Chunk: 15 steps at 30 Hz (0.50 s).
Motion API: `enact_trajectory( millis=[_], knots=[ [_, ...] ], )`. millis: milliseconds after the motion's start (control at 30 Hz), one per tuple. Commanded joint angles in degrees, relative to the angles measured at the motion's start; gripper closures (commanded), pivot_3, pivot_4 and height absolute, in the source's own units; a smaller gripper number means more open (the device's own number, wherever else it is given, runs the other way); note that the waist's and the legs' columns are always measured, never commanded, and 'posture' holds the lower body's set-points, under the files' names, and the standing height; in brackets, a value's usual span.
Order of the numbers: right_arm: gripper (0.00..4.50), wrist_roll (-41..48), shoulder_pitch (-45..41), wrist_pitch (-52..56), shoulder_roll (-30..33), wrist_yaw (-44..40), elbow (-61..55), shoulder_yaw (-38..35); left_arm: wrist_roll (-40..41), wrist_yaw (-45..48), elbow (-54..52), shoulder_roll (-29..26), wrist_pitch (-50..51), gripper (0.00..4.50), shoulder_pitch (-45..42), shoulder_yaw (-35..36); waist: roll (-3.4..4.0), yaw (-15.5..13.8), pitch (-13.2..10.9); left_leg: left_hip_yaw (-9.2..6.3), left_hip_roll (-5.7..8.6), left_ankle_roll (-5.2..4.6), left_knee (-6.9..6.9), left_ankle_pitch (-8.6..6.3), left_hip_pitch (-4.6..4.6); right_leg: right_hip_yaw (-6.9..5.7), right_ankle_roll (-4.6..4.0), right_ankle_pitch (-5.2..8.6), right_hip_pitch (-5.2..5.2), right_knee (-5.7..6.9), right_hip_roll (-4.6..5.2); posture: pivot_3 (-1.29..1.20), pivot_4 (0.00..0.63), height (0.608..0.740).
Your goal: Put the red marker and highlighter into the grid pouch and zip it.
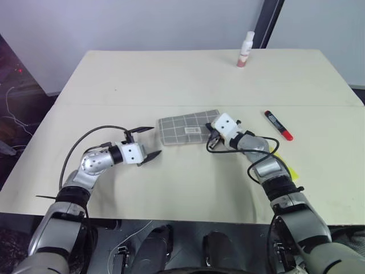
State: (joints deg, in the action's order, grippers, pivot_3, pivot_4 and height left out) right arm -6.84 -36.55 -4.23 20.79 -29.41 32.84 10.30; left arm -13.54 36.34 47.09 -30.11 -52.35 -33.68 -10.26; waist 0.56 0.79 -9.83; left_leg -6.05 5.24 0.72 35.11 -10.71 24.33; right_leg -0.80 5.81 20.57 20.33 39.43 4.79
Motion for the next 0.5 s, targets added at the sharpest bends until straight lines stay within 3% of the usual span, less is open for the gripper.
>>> enact_trajectory(
  millis=[33,267,367,500],
  knots=[
    [4.49,0.3,-0.3,-0.9,-0.4,-0.1,-0.9,-0.6,-4.1,-3.9,4.5,0.7,-1.4,0.0,-3.7,-2.0,0.0,0.0,0.0,-0.06,0.0,-0.01,-0.01,0.1,0.0,0.0,-0.01,-0.1,0.05,0.0,-0.07,0.0,0.15,0.74],
    [4.49,1.3,1.6,0.4,-0.1,-0.8,-3.6,-1.2,-4.8,-6.3,11.3,3.3,-0.5,0.0,-8.1,-3.2,0.0,0.1,0.0,-0.12,0.02,-0.12,0.01,0.39,-0.01,0.15,0.05,-0.51,0.13,0.0,-0.17,0.0,0.15,0.74],
    [4.5,1.1,2.2,1.1,0.1,-0.6,-5.0,-1.2,-2.6,-2.5,12.7,5.6,-0.6,0.78,-8.1,-3.4,0.0,0.0,0.0,-0.11,0.02,-0.11,0.0,0.39,0.0,0.17,0.05,-0.51,0.16,0.0,-0.17,0.0,0.15,0.74],
    [4.5,1.0,3.1,1.9,0.1,-0.8,-6.7,-1.3,-2.9,-1.8,13.5,6.9,-1.0,2.74,-8.1,-3.9,-0.01,0.0,0.0,-0.11,0.03,-0.11,-0.02,0.39,0.05,0.18,0.05,-0.51,0.16,-0.01,-0.15,0.0,0.15,0.74]
  ],
)
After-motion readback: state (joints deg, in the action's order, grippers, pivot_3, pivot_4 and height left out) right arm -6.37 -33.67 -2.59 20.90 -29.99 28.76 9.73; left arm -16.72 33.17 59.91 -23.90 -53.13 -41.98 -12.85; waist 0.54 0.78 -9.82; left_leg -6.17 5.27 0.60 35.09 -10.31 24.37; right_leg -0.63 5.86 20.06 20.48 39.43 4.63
